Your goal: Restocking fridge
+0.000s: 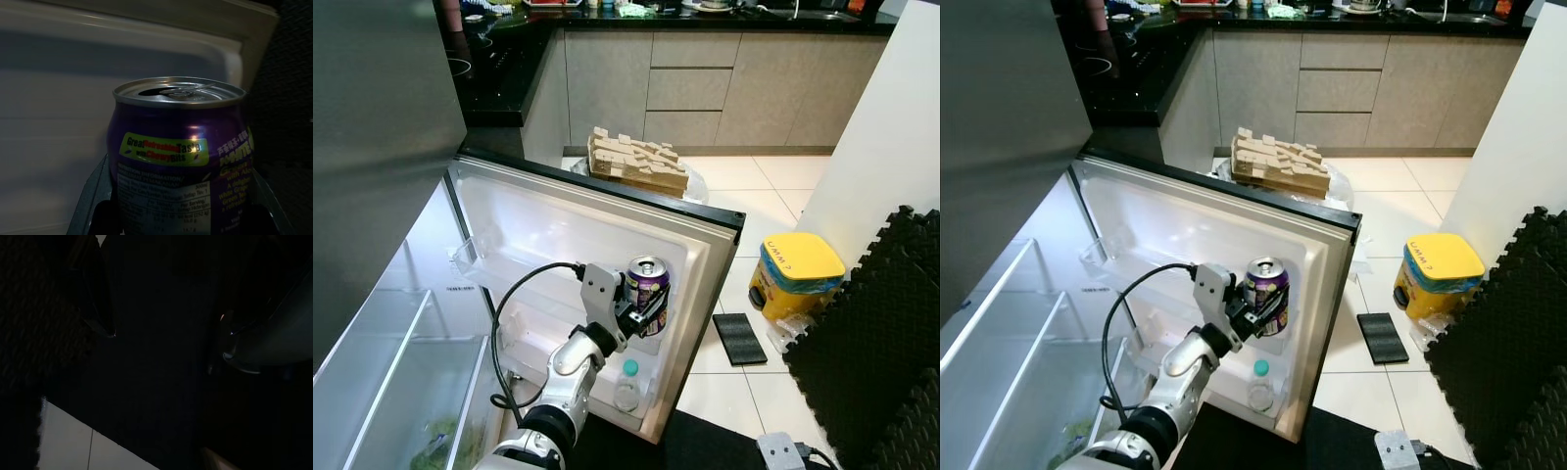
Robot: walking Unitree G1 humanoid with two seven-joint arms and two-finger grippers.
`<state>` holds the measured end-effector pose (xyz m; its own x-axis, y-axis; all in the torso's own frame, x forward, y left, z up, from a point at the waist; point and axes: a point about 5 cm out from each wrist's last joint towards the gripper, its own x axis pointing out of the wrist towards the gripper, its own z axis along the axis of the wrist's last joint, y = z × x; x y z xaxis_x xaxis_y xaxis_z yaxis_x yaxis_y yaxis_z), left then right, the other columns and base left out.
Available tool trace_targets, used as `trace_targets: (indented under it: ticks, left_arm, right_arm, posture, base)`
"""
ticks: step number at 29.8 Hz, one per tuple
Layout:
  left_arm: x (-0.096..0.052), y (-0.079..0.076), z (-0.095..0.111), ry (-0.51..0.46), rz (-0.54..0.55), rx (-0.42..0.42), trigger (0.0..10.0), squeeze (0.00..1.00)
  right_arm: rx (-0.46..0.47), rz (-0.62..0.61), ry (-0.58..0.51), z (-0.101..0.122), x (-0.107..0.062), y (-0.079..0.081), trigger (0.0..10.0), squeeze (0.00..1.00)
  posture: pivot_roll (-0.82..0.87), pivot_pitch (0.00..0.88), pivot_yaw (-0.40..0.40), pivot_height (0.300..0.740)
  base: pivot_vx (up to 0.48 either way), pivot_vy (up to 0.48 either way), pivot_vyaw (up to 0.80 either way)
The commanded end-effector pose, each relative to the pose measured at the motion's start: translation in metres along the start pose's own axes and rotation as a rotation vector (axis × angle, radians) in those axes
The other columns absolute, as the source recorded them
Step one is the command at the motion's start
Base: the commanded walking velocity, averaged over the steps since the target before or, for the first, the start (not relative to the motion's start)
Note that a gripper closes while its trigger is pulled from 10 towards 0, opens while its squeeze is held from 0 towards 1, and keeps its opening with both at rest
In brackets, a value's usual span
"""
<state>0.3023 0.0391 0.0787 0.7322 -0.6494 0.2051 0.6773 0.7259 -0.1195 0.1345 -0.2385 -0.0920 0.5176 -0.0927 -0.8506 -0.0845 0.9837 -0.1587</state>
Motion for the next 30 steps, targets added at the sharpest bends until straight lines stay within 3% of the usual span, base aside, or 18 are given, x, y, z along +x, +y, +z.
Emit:
trace_targets:
  ticks: [1, 12, 30]
  left_arm:
    - [0.007, -0.008, 0.001, -0.015, -0.004, -0.012, 10.0, 0.00]
    - [0.010, -0.004, 0.005, -0.034, 0.033, 0.015, 10.0, 0.00]
    - [0.030, -0.006, 0.027, -0.121, 0.036, 0.019, 10.0, 0.00]
  right_arm:
    - [0.000, 0.008, -0.012, 0.001, 0.000, 0.002, 10.0, 0.00]
    - [0.010, 0.014, -0.013, -0.004, -0.001, 0.007, 10.0, 0.00]
    - [0.010, 0.030, 0.008, -0.027, -0.008, 0.013, 10.0, 0.00]
  posture:
    - [-0.01, 0.005, 0.024, 0.740]
    - [-0.03, 0.029, 0.044, 0.740]
    - [-0.05, 0.110, 0.057, 0.740]
  base:
    - [0.000, 0.000, 0.00]
    - [0.000, 0.000, 0.00]
    - [0.000, 0.000, 0.00]
